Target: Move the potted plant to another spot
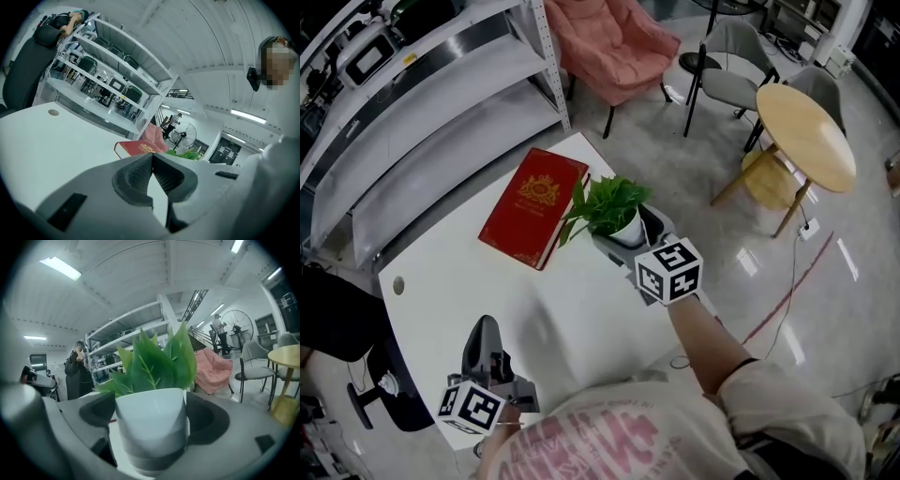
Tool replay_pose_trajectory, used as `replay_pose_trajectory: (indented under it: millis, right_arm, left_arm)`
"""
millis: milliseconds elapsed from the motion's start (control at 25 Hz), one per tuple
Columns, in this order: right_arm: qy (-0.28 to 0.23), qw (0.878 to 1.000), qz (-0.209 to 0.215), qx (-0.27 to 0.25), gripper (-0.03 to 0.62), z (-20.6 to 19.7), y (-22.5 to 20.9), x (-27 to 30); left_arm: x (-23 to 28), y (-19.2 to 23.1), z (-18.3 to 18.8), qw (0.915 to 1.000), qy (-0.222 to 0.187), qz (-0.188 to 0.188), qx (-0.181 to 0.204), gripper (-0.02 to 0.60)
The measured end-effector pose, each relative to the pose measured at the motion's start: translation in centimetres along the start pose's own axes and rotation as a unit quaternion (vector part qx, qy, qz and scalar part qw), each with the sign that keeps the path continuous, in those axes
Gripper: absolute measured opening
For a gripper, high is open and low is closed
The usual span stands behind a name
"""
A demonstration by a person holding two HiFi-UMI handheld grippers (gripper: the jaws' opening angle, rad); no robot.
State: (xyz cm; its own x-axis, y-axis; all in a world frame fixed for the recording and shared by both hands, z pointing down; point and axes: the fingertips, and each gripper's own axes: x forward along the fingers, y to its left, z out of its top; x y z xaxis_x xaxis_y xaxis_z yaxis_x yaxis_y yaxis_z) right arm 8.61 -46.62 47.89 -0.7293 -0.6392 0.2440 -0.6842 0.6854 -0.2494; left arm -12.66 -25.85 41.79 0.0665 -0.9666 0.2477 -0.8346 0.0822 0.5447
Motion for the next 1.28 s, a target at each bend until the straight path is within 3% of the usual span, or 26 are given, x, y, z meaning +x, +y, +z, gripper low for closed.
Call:
replay_pose_trajectory:
  millis: [1280]
  right_arm:
    - [0.018,0.999,-0.022,-0.016,0.486,-2.0,0.9,-3.8]
  left_arm:
    - [-0.7,0.3,-0.8,0.9994,0.003,-0.015,-0.030,0.003]
